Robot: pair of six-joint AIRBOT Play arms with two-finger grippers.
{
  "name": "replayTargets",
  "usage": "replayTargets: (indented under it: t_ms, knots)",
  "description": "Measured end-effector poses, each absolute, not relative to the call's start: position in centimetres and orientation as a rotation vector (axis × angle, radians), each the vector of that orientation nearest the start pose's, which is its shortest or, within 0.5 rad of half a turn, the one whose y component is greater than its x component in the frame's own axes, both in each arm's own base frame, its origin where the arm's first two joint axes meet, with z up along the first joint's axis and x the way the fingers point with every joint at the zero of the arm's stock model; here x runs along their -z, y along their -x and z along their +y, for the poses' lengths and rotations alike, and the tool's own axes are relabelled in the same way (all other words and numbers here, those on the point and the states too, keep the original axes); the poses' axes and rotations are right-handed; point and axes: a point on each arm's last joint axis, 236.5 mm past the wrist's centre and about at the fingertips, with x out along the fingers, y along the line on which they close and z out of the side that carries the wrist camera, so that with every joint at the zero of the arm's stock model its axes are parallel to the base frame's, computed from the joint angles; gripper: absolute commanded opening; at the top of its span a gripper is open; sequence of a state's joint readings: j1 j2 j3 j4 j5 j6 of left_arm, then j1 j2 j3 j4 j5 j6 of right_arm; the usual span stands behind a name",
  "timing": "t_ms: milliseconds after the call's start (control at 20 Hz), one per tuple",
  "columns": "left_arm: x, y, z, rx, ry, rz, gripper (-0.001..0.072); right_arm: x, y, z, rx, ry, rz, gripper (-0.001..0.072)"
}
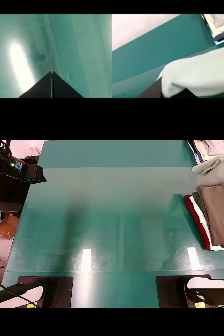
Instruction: Fold the shirts.
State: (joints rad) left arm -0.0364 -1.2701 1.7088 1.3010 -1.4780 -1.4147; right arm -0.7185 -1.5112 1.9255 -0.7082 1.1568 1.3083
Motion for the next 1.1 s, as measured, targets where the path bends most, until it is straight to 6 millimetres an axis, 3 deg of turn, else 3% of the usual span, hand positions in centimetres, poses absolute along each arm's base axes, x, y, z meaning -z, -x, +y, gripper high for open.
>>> replayTargets:
  t_ms: [150,400,600,900,950,1050,1100]
  knots:
    - [-19.6,-39.9,-7.7,0.344,0.003,1.012,0.002,-29.2,-46.7,-19.2,-0.032,-0.559,0.462,0.0015]
    - [-19.6,-39.8,-7.7,0.345,0.001,1.017,0.002,-27.9,-42.6,-19.8,0.106,-0.501,0.603,0.0016]
    - [-19.5,-39.8,-7.7,0.35,-0.007,1.017,0.002,-24.0,-38.1,-20.6,0.252,-0.495,0.763,0.0018]
    - [-19.4,-39.6,-7.7,0.363,-0.026,1.025,0.002,-17.2,-29.6,-21.9,0.491,-0.498,1.01,0.0024]
    - [-19.4,-39.5,-7.7,0.364,-0.027,1.027,0.0021,-16.3,-28.1,-22.0,0.524,-0.511,1.042,0.0069]
    - [-19.3,-39.5,-7.7,0.365,-0.029,1.029,0.002,-14.6,-24.7,-22.4,0.598,-0.539,1.101,0.046]
    - [-19.3,-39.4,-7.7,0.365,-0.029,1.031,0.002,-13.9,-23.2,-22.8,0.64,-0.552,1.122,0.0535]
